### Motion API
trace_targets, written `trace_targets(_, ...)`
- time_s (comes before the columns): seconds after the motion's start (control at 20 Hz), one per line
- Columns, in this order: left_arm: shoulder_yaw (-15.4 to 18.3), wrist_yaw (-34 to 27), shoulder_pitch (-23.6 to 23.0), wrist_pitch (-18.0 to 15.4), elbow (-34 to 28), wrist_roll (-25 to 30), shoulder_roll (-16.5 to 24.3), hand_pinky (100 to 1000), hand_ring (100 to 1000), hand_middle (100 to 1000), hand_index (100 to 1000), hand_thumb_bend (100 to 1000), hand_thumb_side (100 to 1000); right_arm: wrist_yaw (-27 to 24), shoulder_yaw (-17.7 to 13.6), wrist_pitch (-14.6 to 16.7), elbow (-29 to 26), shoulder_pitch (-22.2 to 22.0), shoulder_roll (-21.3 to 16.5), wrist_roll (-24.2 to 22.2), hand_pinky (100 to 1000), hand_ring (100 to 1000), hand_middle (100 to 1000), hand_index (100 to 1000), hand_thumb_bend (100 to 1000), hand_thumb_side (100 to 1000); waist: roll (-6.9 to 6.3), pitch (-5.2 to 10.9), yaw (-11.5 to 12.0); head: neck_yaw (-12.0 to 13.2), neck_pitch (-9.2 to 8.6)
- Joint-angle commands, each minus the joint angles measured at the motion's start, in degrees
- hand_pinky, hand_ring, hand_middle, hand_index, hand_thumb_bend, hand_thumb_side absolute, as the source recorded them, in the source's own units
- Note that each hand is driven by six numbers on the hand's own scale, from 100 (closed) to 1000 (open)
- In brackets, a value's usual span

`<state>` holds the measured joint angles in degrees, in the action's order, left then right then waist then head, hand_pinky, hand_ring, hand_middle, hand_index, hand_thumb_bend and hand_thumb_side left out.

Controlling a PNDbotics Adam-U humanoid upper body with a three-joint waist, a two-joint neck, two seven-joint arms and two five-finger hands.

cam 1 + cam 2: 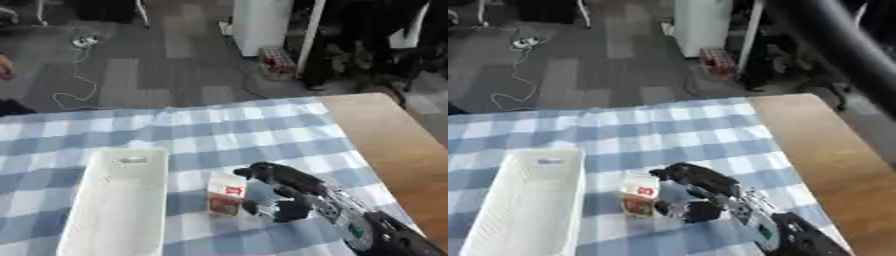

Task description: Pick up objects on the table and place them in the box.

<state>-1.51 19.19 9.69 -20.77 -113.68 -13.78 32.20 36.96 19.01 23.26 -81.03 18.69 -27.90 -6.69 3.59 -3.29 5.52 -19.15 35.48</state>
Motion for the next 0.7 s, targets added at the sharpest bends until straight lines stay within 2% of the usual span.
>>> trace_targets(0.05,0.21,0.31,0.34,0.13,-0.91,-0.28,1.16,393,453,638,763,125,912,-0.44,-0.53,-0.32,-1.42,0.5,-1.47,-0.55,960,804,786,1000,336,1000,-0.39,0.68,-0.09,-0.82,-0.11)
trace_targets(0.7,-0.1,-0.47,1.5,0.02,-0.91,0.06,1.1,393,453,638,763,127,912,-0.25,0.32,-1.48,3.13,2.85,0.67,0.71,951,796,788,1000,312,1000,-0.28,0.57,0.62,-1.97,-0.01)
